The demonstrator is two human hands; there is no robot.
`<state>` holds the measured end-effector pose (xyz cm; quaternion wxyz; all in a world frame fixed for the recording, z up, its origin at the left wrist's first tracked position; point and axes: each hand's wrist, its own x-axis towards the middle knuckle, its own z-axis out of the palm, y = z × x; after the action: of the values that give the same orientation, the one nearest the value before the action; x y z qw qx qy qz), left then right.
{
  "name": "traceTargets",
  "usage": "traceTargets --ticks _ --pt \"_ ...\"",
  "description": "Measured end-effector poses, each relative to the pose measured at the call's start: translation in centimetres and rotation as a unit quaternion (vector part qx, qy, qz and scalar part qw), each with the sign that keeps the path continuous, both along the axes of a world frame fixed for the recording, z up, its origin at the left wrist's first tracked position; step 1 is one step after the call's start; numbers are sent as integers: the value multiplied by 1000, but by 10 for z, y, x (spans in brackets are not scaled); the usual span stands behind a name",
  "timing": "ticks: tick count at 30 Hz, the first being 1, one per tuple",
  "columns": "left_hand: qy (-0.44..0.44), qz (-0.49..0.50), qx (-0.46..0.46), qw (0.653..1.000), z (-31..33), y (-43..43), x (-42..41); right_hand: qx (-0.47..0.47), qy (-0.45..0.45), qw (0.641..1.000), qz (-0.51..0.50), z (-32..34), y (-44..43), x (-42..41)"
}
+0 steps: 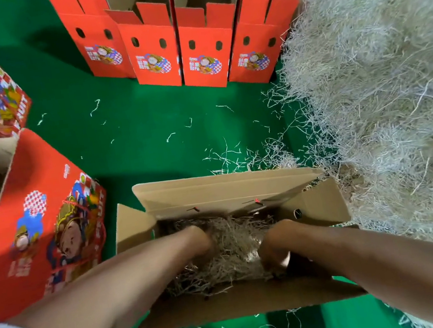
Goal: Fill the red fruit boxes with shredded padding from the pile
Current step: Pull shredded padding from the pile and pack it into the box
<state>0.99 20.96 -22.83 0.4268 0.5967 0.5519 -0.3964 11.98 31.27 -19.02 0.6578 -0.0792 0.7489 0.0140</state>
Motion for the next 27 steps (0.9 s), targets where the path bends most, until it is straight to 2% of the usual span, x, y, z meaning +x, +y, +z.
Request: traceTargets --ticks 5,7,9,11,12,13,15,17,19,22,25,27 --pt "28 -32 55 998 6 2 9 35 -35 999 22 16 12 1" --pt "7 -11 50 999 11 3 8 16 -23 999 18 17 11 2" --pt "-29 49 47 997 24 8 6 -24 22 999 11 18 8 -4" --pt "-33 140 55 988 37 11 -1 -18 90 995 27 16 3 -15" --pt "-24 144 73 987 46 12 -4 -8 125 991 45 16 -1 -20" --pt "-9 124 102 987 53 11 -8 -9 155 986 54 14 -5 -24" --pt "-10 17 127 992 58 3 -11 -30 173 983 48 7 -10 -27" --pt "-53 -73 37 995 54 -11 -4 -24 124 992 17 -6 -9 -23" --pt "-36 -112 -51 992 43 -27 3 13 92 994 -63 -14 1 -18" --pt "-9 -86 -63 994 38 -45 2 8 76 992 -101 -14 11 -11" --pt "-24 -27 -22 999 30 -49 -9 -5 156 979 -129 3 6 -14" --pt "-44 0 12 999 33 -45 -13 7 184 979 -91 21 -4 -22"
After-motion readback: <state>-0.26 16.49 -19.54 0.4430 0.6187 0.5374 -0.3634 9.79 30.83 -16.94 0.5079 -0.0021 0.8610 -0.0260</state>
